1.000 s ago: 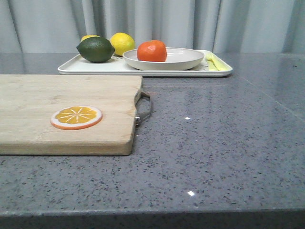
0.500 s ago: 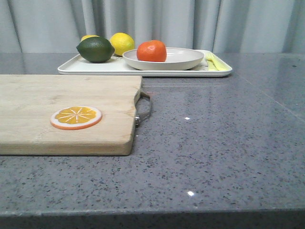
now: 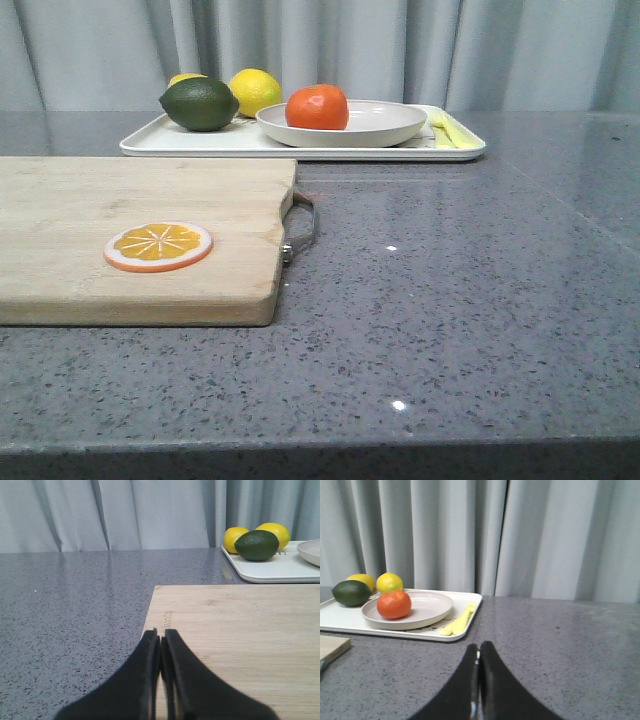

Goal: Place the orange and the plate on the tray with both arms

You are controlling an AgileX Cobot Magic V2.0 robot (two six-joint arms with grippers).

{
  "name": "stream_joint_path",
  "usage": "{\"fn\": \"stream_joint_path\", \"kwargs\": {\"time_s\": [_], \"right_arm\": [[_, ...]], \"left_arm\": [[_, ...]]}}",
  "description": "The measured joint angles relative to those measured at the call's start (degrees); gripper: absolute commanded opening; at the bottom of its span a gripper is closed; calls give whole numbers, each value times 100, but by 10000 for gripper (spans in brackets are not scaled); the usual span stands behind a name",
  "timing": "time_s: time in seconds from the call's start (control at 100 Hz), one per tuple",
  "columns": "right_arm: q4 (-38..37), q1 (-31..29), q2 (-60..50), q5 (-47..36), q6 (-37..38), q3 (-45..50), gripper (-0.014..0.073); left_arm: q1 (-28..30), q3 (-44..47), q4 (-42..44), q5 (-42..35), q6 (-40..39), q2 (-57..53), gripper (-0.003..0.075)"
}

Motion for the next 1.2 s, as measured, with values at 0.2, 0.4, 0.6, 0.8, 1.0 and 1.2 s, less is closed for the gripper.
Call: {"fn": "stream_joint_path", "kwargs": {"time_s": [0.2, 0.4, 0.6, 0.8, 1.0, 1.2], "right_arm": [[-92, -520, -391, -129, 10, 451, -69], [-92, -775, -762, -129, 10, 856, -69], [-92, -894, -842, -57, 179, 985, -69], [-92, -944, -842, 7, 254, 998, -69], [-92, -944, -842, 26, 276, 998, -69], [-92, -944, -842, 26, 276, 998, -69]], "left_arm": [[0, 0, 4, 0, 0, 0, -19], [0, 0, 4, 0, 0, 0, -19], [0, 0, 4, 0, 0, 0, -19], [0, 0, 4, 0, 0, 0, -19], [0, 0, 4, 0, 0, 0, -19], [0, 0, 4, 0, 0, 0, -19]]}}
